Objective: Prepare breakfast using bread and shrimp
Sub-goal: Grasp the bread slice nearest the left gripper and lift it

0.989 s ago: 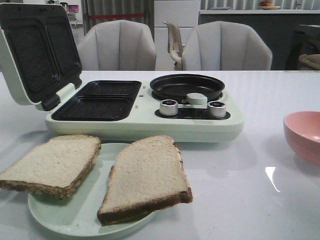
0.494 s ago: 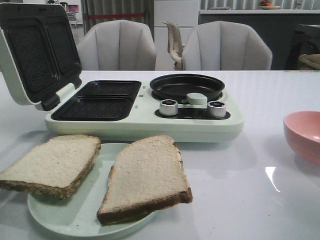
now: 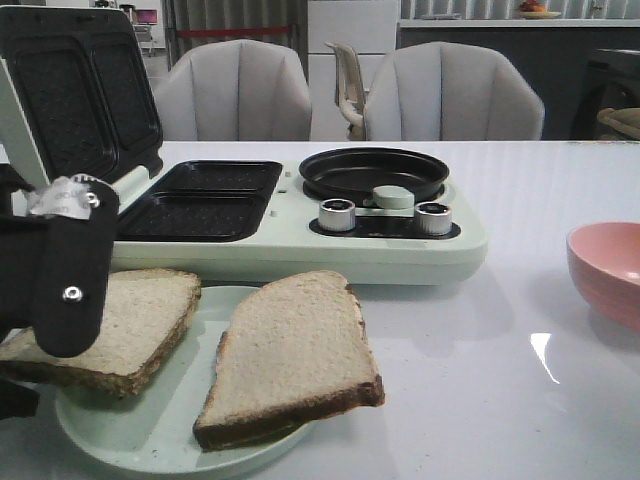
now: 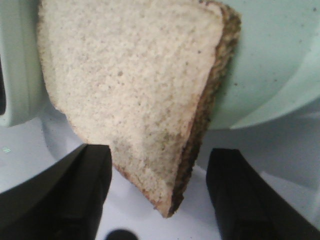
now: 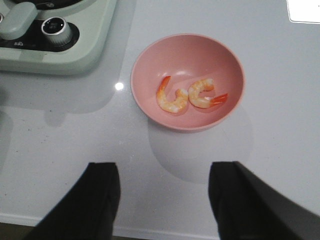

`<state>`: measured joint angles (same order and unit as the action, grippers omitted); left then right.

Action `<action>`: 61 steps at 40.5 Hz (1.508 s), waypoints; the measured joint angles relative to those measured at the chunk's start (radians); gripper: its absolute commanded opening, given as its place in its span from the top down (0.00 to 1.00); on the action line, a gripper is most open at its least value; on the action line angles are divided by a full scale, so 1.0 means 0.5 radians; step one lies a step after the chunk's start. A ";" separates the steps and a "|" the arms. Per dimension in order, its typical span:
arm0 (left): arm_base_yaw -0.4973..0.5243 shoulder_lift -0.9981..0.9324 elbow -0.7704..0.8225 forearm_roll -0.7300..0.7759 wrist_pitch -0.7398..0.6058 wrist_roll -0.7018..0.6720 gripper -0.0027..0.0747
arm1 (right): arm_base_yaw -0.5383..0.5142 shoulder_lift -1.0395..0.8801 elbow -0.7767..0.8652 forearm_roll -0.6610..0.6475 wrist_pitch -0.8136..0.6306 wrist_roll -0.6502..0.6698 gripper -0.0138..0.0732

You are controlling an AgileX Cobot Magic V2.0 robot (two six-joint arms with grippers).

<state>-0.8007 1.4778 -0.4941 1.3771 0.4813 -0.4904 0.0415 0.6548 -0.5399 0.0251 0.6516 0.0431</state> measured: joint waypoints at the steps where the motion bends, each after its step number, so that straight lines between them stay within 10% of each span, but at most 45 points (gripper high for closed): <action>1: 0.009 0.026 -0.010 0.009 0.000 0.000 0.38 | 0.000 0.000 0.000 0.000 0.000 0.000 0.26; 11: 0.063 0.124 -0.035 0.080 0.000 -0.037 0.41 | 0.000 0.000 0.000 0.000 0.000 0.000 0.26; 34: 0.049 0.117 -0.035 0.105 0.013 -0.128 0.84 | 0.000 0.000 0.000 -0.004 0.000 0.000 0.26; 61: -0.318 -0.519 -0.105 0.134 0.515 -0.128 0.84 | 0.000 0.000 0.000 -0.004 0.000 0.000 0.26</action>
<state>-0.9599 1.2184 -0.5468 1.4439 0.7390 -0.5542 0.0415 0.6548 -0.5399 0.0234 0.6516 0.0431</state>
